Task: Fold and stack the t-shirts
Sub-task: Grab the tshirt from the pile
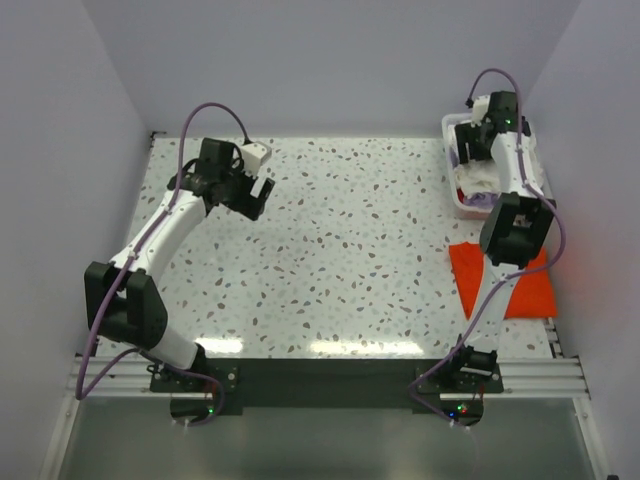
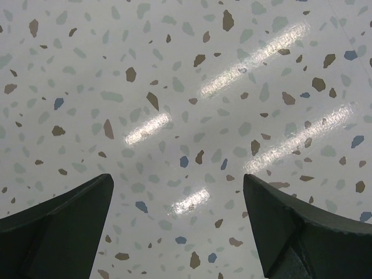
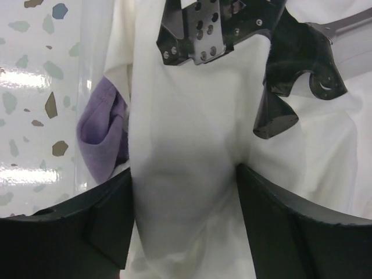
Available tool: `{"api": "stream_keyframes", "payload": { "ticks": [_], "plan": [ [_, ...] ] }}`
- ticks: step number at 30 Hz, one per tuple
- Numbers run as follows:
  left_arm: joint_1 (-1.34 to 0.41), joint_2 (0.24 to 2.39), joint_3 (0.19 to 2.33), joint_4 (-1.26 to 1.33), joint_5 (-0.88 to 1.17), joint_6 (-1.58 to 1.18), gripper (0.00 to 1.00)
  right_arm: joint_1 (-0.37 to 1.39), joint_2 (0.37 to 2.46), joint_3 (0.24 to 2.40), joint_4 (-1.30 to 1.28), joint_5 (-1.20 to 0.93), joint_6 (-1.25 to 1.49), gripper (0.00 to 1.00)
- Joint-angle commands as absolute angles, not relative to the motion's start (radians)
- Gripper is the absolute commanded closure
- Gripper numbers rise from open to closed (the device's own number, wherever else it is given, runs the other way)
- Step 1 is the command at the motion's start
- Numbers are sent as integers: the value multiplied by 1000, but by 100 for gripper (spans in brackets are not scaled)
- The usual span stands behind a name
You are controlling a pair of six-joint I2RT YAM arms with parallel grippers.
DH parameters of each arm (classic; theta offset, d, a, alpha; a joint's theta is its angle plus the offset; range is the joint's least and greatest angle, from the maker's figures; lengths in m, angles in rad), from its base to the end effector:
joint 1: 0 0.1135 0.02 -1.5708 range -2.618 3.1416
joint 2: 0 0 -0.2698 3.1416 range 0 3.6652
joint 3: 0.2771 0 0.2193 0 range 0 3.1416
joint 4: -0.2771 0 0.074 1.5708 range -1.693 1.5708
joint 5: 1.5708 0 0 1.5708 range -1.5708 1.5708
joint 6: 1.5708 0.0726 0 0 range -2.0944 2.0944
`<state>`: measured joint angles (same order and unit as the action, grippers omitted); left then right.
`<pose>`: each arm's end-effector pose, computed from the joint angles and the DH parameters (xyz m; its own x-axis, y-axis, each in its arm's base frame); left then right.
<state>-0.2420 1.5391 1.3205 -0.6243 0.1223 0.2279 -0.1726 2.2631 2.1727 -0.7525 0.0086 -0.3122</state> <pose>0.3159 -0.0871 0.2869 -0.6345 0.3876 -0.6687 0.4722 0.8793 0.0616 0.4976 -0.0874 0.2524 -0.7544 -0.1802 -0.6312 -0.0571 0.9759 -0.2105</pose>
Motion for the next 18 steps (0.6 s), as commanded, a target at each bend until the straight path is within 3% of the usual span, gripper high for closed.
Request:
{"api": "stream_keyframes", "payload": {
  "ticks": [1,2,3,5,6,7,18],
  "plan": [
    [-232,1546,1345,-635,129,244,0,-216,2177,2152,-716,18,-340,32],
    [-232,1548,1345,-635,133,242,0,-225,2169,2145,-719,14,-359,38],
    [-232,1549,1345,-634,136,241,0,-229,2164,2143,-719,15,-368,53],
    [-232,1554,1348,-629,143,238,0,-238,2169,2157,-730,11,-390,75],
    [-232,1554,1351,-627,144,235,0,-239,2174,2167,-745,9,-390,94],
    [-232,1558,1354,-629,147,233,0,-241,2174,2181,-758,5,-388,99],
    [-198,1540,1382,-637,218,199,0,-242,1876,2252,-724,-214,-273,100]
  ]
}}
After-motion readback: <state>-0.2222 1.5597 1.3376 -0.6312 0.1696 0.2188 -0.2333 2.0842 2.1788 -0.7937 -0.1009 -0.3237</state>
